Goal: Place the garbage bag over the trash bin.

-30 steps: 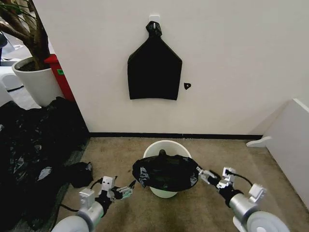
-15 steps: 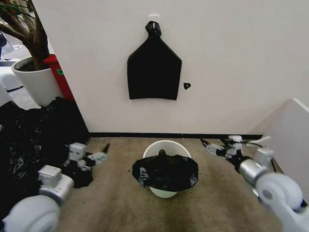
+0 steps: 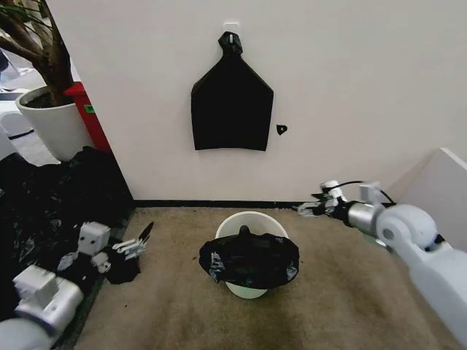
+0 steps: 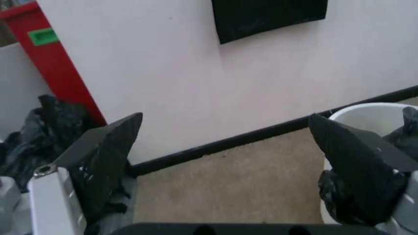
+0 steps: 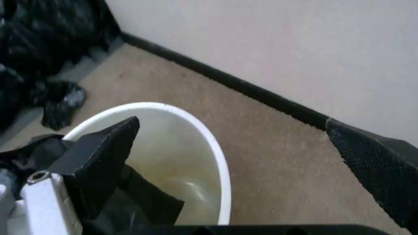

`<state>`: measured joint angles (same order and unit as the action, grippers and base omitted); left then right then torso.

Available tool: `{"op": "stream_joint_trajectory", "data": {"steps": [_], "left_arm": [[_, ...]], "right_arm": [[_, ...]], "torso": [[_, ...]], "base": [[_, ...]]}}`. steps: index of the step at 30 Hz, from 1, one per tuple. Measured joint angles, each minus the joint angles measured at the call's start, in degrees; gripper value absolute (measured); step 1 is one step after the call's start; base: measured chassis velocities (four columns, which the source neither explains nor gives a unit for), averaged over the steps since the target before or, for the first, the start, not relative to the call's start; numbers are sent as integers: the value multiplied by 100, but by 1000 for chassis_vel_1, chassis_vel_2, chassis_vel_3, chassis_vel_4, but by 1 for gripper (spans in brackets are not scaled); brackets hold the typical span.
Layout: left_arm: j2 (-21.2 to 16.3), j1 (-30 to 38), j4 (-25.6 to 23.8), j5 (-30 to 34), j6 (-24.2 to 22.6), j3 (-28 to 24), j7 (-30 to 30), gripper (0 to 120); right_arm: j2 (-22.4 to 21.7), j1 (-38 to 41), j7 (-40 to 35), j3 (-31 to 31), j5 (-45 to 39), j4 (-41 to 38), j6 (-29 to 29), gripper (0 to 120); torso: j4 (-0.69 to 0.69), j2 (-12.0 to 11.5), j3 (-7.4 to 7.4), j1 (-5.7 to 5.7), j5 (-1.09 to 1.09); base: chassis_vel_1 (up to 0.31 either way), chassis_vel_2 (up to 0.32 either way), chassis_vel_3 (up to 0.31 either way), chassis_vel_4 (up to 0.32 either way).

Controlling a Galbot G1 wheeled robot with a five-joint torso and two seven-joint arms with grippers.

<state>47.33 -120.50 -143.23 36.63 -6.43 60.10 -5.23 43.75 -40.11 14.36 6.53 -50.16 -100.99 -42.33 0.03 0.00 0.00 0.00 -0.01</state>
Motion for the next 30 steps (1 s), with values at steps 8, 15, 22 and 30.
{"op": "stream_joint_trajectory", "data": {"steps": [8,15,22,30], "left_arm": [[446,-164,-23,-225,135,109,101,100],[798,-103,-19,-312,169,110,131,100],[1040,-89,-11,-393,283,156,178,100],[1145,-138,-6,-408,331,97,208,100]], "right_arm": [[275,1261,210,-1648,35,897,1,100],[441,2271,249,-2848,-142,1647,11,100],[637,2942,265,-4058,-335,2215,16,100],[1047,3429,468,-4954,-115,3006,21,100]], "torso": [[-2,0,0,0,1],[-2,0,0,0,1],[-3,0,0,0,0],[-2,0,0,0,1]], "base": [[0,0,0,0],[0,0,0,0],[0,0,0,0],[0,0,0,0]]}}
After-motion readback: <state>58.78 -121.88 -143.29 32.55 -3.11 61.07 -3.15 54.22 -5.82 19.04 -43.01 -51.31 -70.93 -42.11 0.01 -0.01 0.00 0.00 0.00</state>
